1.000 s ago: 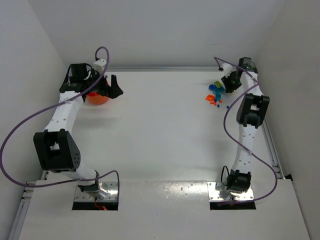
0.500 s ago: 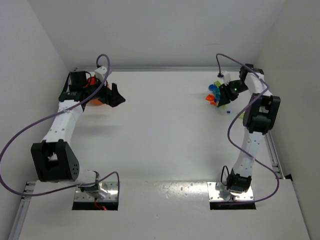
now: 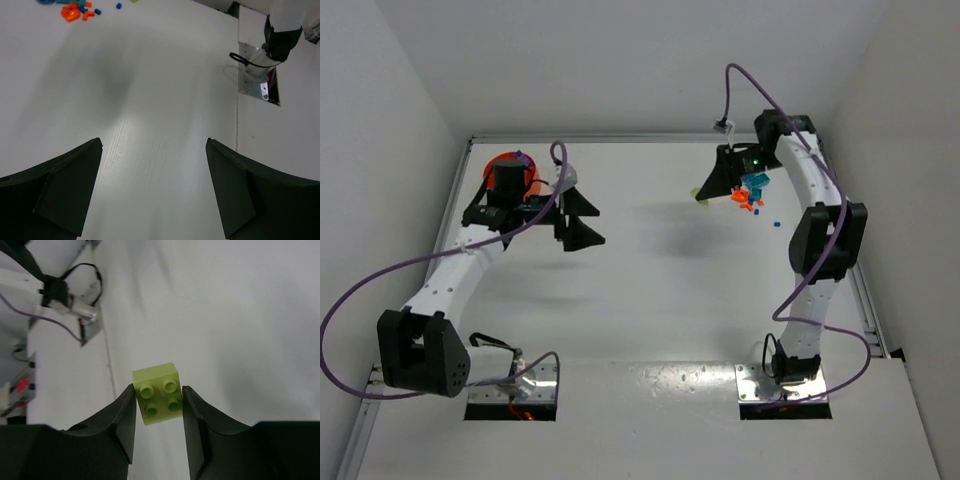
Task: Sort the legos into containers by color
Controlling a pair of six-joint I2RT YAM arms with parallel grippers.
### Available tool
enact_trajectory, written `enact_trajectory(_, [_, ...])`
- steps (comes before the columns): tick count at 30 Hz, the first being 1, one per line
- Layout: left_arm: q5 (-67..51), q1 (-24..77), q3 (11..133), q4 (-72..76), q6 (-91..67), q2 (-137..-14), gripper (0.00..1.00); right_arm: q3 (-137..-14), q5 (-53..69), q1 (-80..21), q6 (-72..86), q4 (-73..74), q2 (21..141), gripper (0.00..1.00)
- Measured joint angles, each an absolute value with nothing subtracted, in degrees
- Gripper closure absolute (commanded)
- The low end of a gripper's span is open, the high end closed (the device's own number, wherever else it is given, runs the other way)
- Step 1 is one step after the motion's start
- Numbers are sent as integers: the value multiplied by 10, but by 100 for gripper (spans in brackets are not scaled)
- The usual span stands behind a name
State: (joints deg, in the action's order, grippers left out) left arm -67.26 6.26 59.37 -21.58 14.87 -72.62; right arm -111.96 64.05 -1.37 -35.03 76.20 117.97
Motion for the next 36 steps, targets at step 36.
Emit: enact_trajectory(36, [-627,281,672,-230,305,-770,33,-985,679,-258,-301,777,1087,83])
